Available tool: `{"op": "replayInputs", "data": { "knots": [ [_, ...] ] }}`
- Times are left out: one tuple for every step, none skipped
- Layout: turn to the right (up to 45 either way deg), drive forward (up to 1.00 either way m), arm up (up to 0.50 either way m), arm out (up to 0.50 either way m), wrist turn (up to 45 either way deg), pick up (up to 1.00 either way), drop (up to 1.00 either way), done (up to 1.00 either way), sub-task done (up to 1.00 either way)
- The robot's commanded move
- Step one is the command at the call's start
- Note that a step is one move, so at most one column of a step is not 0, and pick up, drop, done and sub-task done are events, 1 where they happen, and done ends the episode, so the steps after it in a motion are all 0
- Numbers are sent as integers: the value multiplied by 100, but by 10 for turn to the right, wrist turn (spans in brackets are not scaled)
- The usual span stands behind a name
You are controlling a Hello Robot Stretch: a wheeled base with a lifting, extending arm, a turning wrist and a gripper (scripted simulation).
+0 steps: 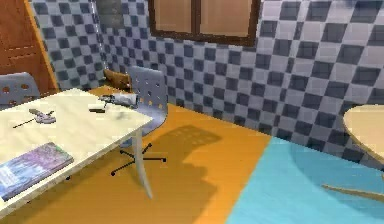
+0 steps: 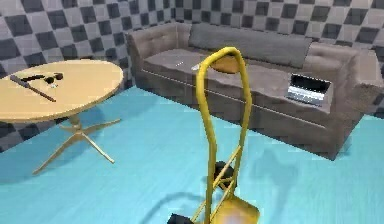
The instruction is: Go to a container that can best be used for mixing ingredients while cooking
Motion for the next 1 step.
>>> {"op": "replayInputs", "data": {
  "knots": [
    [180,0,0,0,0,0,0,0,0]
  ]
}}
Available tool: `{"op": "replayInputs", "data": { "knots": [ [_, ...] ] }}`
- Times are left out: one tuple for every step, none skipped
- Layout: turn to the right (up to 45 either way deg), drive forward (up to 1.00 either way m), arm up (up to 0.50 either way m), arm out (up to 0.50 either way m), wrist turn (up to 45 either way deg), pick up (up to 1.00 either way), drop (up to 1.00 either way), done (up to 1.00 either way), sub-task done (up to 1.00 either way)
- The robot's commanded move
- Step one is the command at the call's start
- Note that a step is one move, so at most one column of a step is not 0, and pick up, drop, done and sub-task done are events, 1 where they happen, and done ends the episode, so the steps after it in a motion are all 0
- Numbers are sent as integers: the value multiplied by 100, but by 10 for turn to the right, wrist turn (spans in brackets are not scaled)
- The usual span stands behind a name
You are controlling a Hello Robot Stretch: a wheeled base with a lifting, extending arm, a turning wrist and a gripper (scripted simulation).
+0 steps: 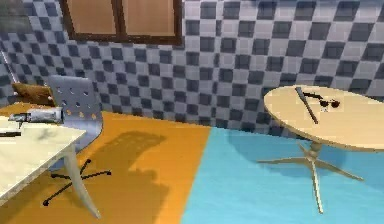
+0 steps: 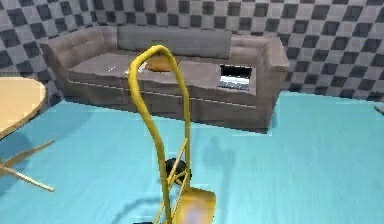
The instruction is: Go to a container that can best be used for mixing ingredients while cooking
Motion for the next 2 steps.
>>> {"op": "replayInputs", "data": {
  "knots": [
    [0,100,0,0,0,0,0,0,0],
    [90,0,0,0,0,0,0,0,0]
  ]
}}
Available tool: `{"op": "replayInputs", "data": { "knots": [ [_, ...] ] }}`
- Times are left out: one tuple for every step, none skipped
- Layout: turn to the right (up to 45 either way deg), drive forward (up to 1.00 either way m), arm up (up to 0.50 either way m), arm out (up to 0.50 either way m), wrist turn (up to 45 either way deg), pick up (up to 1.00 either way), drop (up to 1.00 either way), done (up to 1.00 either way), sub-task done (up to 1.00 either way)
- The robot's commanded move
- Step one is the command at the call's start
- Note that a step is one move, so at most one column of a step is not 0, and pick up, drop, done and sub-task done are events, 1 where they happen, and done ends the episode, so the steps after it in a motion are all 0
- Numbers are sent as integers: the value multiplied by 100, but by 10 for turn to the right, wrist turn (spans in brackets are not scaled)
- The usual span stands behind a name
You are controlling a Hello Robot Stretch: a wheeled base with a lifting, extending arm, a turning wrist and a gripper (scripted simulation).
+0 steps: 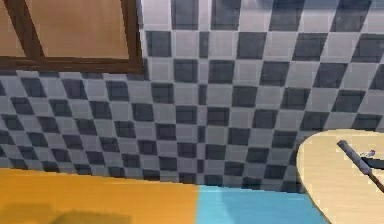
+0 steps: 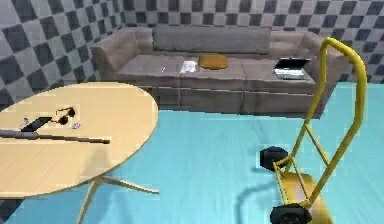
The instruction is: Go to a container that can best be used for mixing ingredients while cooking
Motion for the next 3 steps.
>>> {"op": "replayInputs", "data": {
  "knots": [
    [0,10,0,0,0,0,0,0,0],
    [-300,0,0,0,0,0,0,0,0],
    [0,100,0,0,0,0,0,0,0]
  ]
}}
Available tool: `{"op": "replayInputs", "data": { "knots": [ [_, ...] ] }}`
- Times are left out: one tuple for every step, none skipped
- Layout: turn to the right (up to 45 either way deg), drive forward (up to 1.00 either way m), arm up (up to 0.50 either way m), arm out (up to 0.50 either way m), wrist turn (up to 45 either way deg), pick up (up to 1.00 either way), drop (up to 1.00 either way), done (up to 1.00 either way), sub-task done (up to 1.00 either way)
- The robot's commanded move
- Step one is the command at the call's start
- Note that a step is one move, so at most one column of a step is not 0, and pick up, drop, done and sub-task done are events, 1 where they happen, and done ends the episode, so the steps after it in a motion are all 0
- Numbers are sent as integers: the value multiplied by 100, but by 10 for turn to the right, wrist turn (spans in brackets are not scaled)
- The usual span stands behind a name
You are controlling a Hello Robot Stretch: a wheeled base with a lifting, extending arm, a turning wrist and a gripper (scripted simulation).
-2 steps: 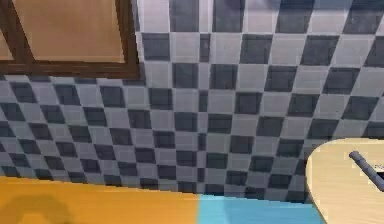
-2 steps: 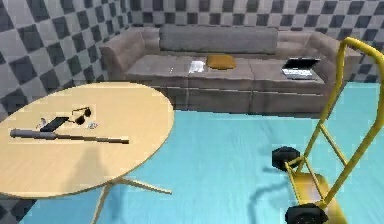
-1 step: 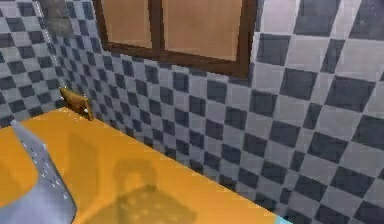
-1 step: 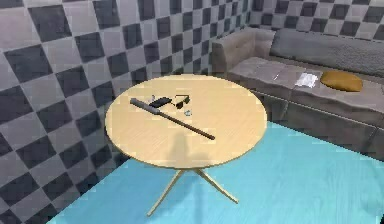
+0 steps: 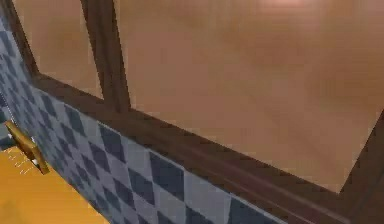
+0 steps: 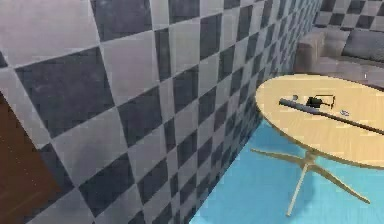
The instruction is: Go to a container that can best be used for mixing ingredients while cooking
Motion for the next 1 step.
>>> {"op": "replayInputs", "data": {
  "knots": [
    [-450,0,0,0,0,0,0,0,0]
  ]
}}
